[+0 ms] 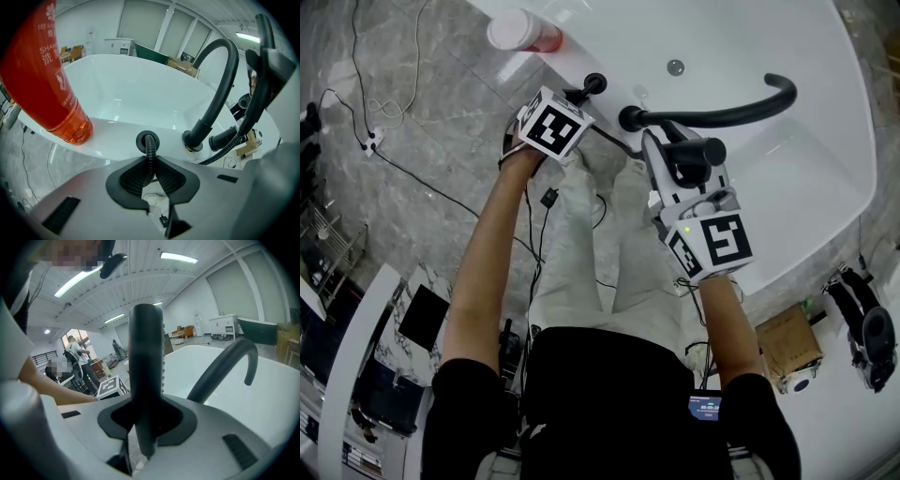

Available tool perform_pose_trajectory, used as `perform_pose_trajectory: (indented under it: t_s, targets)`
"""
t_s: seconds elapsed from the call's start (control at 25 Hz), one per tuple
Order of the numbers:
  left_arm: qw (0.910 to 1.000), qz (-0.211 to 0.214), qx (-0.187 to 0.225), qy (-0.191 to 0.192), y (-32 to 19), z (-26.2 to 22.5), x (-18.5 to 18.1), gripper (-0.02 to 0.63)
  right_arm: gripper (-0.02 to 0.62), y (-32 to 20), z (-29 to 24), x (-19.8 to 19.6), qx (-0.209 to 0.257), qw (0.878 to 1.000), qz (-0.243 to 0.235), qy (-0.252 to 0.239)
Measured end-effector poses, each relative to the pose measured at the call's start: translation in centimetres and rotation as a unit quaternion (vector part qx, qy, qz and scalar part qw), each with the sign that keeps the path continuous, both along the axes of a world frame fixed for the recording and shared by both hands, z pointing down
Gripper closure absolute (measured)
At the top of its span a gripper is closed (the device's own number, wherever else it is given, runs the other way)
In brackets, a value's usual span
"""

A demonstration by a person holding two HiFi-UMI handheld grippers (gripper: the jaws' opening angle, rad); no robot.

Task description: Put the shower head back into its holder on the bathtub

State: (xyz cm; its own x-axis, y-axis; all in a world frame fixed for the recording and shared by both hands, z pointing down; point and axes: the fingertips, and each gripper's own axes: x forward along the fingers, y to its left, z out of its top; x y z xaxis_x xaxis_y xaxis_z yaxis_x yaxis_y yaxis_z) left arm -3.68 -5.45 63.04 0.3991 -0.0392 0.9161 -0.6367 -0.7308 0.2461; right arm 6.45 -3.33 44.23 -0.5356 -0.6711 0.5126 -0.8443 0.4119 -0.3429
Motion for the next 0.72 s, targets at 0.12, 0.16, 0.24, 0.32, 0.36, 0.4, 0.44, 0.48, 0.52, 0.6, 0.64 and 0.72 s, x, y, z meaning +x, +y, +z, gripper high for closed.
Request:
perform_pose_trajectory:
  t_s: [0.12,0.16,0.24,0.32,0.36,0.4,0.44,0.48,0.52,0.6,0.64,0.72]
  targets:
    - [1.0,-0.002,0.008,0.002,-0.3,-0.2,0.2,0.537,0.482,-0.1,0.3,0.3,-0.002,1.0,0.0,0.0]
    - [0.9999,-0.004,0.01,0.003,-0.3,-0.3,0.2,0.537,0.482,0.0,0.4,0.3,-0.003,1.0,0.0,-0.001]
    - [0.9999,-0.007,0.014,0.006,-0.3,-0.4,0.4,0.537,0.482,0.1,0.5,0.4,-0.003,1.0,-0.001,-0.002]
    - [0.9997,-0.011,0.02,0.01,-0.5,-0.5,0.5,0.537,0.482,0.2,0.6,0.4,-0.003,1.0,-0.001,-0.003]
    - [0.9996,-0.013,0.022,0.012,-0.7,-0.6,0.7,0.538,0.482,0.2,0.7,0.3,-0.004,1.0,-0.002,-0.003]
    - [0.9996,-0.014,0.022,0.013,-0.9,-0.6,0.8,0.54,0.482,0.1,0.7,0.3,-0.004,1.0,-0.003,-0.003]
    - [0.9996,-0.012,0.022,0.011,-1.1,-0.5,0.9,0.54,0.482,0.1,0.7,0.2,-0.005,1.0,-0.004,-0.003]
    - [0.9997,-0.009,0.022,0.008,-1.2,-0.4,0.9,0.54,0.482,0.0,0.7,0.2,-0.005,1.0,-0.004,-0.002]
    - [0.9997,-0.007,0.021,0.006,-1.2,-0.2,0.8,0.54,0.482,0.0,0.8,0.1,-0.006,1.0,-0.004,-0.002]
    - [0.9997,-0.008,0.023,0.005,-1.2,-0.2,0.7,0.54,0.482,0.1,0.8,0.2,-0.007,1.0,-0.004,-0.003]
    - [0.9997,-0.01,0.023,0.006,-1.1,-0.1,0.8,0.54,0.483,0.1,0.9,0.3,-0.007,1.0,-0.004,-0.003]
    - [0.9996,-0.015,0.025,0.007,-1.1,0.0,0.9,0.54,0.482,0.2,1.2,0.6,-0.007,1.0,-0.002,-0.003]
